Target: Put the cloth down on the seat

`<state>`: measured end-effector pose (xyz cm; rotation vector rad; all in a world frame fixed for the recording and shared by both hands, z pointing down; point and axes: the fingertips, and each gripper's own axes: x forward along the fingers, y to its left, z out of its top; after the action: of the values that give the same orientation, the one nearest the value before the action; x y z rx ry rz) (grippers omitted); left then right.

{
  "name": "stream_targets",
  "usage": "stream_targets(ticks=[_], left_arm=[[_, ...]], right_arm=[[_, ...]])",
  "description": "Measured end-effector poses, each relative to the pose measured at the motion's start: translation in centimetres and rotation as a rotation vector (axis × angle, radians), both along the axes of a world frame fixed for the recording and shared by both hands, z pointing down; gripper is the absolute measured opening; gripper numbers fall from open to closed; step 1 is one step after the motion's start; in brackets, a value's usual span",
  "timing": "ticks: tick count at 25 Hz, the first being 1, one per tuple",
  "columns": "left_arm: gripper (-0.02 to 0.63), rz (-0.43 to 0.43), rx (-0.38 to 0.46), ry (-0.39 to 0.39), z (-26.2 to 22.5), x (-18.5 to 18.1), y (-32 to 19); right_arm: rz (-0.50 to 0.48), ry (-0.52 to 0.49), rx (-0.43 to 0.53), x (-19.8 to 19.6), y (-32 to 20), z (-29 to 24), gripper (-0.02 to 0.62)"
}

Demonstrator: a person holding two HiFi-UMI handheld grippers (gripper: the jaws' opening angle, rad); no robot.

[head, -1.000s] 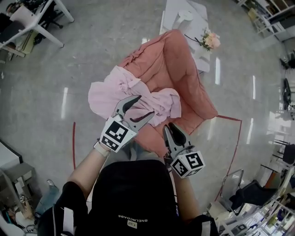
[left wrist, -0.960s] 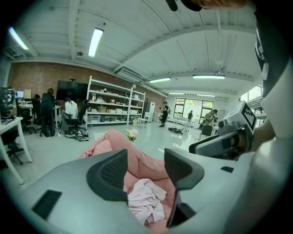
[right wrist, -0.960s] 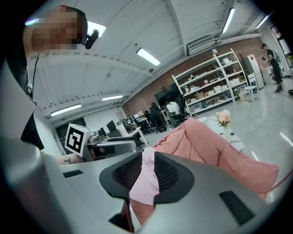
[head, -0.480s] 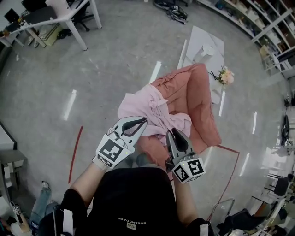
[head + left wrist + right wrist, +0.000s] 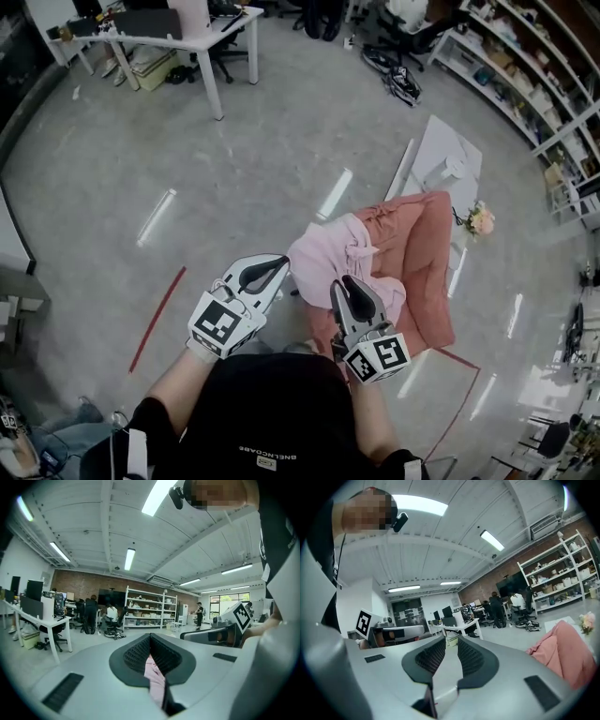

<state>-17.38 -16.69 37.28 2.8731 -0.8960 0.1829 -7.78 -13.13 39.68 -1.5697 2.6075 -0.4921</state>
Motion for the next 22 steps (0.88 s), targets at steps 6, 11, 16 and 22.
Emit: stream_targets(ticks=[6,11,16,22], left_arm=[[0.015,-0.116,0.016,-0.007,-0.6,-8.1,0.5],[0.015,-0.200,0.031,0.003,-0.4,-13.8,1.1],[0.015,-0.259,0.030,0.009,0.1,-17.4,1.5],[0.015,-0.306,0.027,0.010,1.1,-20.0,2.1]], right_arm=[[-0.111,-0.002,0.035,-7.7,-0.6,-0.9,0.101],[-0.212,0.002,0.059,-13.9,-0.8,-0.5,0.101],[-0.263,0.032,0.086,-17.5,-1.0,-0.5,0.095],[-0.307,0.021,0.094,-20.2,-1.0,0.0,0.094]])
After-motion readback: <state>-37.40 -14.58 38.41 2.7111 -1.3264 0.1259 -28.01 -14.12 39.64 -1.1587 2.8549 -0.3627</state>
